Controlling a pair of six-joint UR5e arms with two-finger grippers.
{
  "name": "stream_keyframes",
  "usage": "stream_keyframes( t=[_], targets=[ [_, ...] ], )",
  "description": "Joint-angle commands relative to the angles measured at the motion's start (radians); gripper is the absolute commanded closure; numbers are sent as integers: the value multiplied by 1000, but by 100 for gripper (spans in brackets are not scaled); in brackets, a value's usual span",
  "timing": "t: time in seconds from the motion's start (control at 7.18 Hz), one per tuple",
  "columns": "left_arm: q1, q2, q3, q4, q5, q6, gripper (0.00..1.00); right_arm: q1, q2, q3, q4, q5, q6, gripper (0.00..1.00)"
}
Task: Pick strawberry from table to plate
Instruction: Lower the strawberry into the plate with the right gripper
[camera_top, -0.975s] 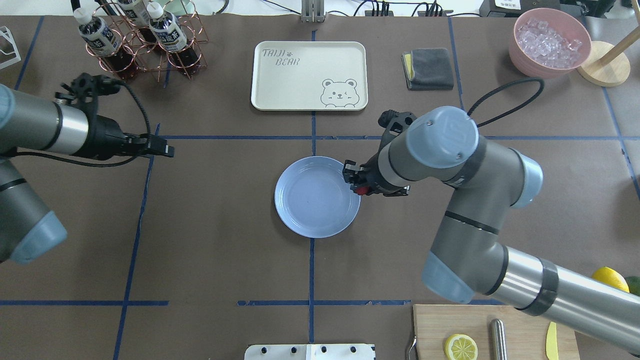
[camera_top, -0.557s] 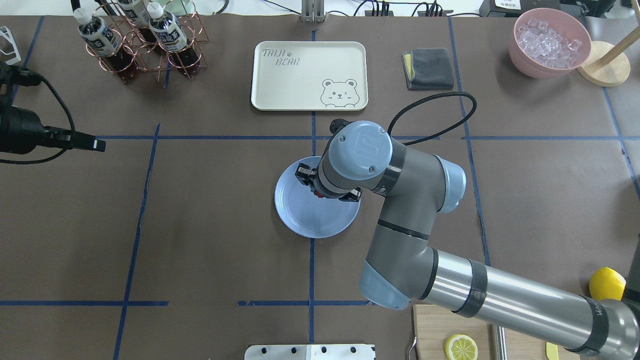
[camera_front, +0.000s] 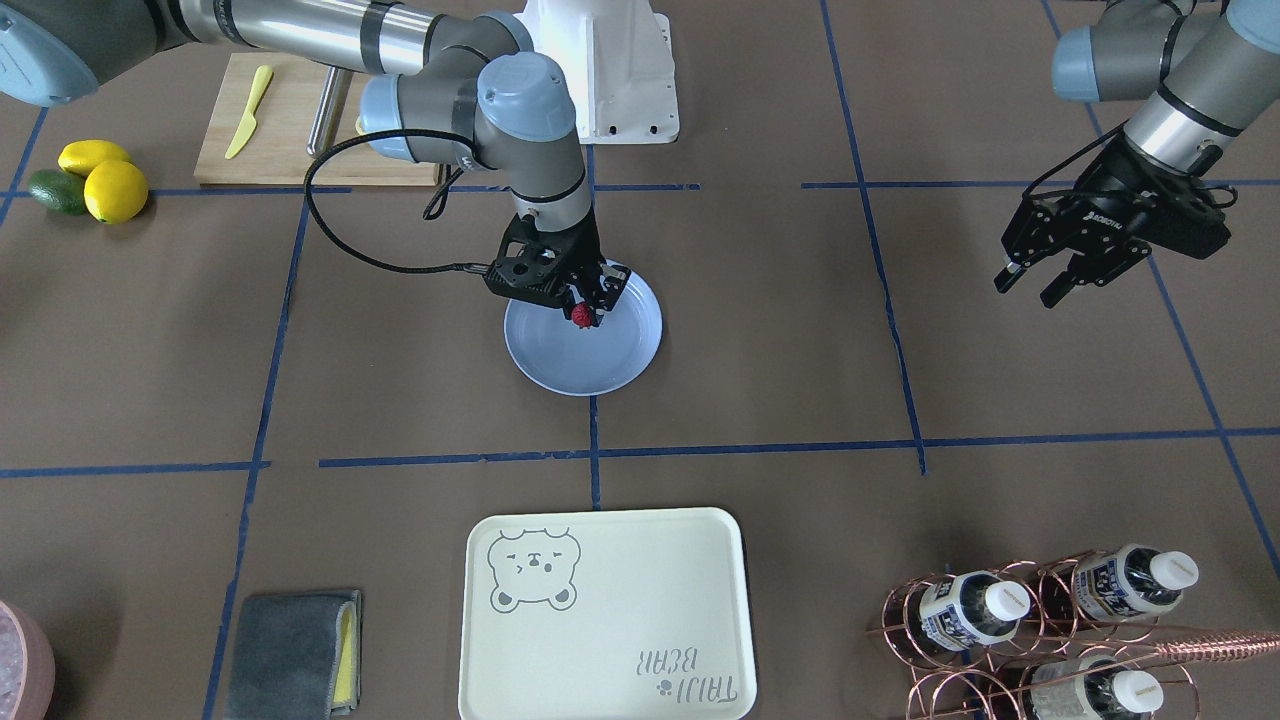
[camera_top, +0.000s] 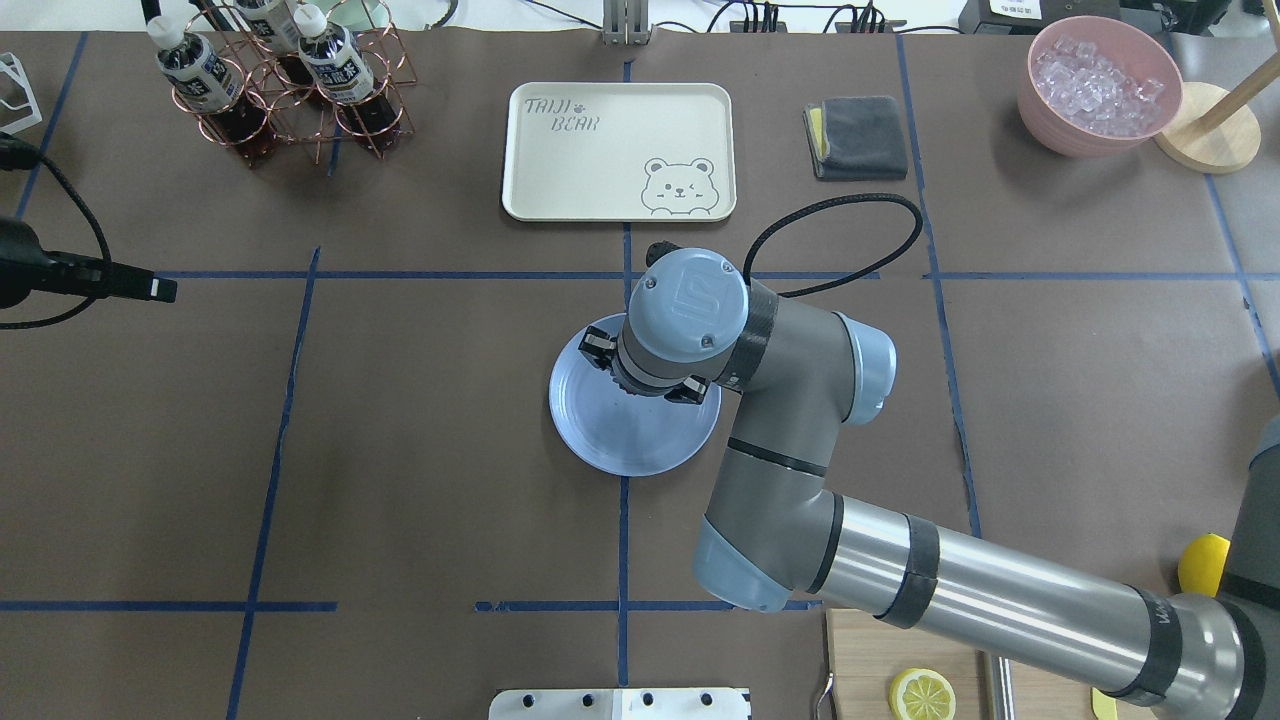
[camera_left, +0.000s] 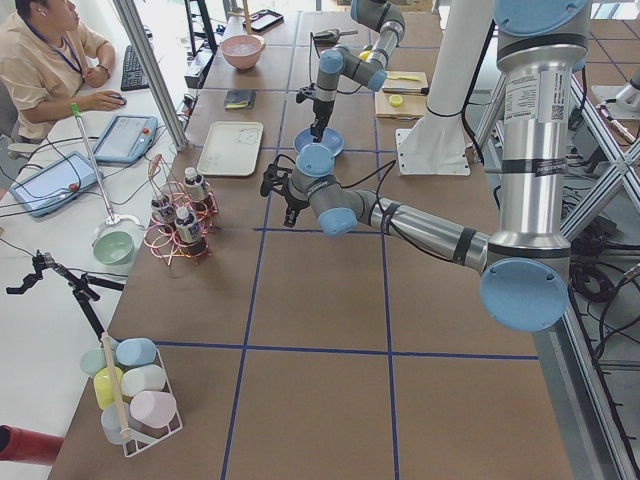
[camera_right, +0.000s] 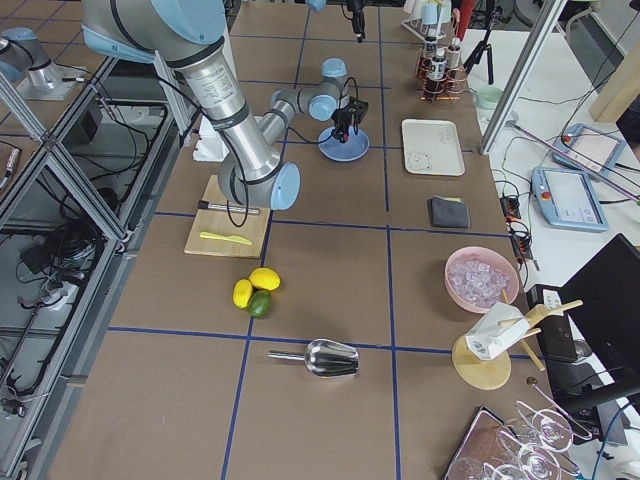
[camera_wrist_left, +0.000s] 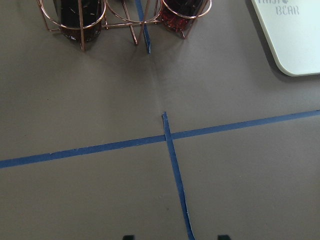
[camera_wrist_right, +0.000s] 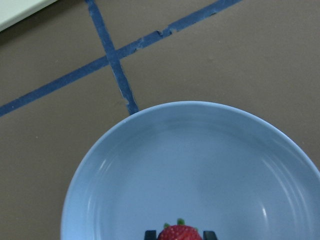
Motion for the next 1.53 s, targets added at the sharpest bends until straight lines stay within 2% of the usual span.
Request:
stream_keyframes(
  t=[0.0, 1.25, 1.39],
  targets=[
    [-1, 1, 0, 0, 0, 1, 36, -9, 3, -15, 0, -9, -1, 100],
    [-1, 0, 5, -2, 1, -1, 35, -7, 2, -31, 0, -17, -9, 99],
    [-1, 0, 5, -2, 1, -1, 35, -9, 3, -31, 0, -17, -9, 85]
  ],
)
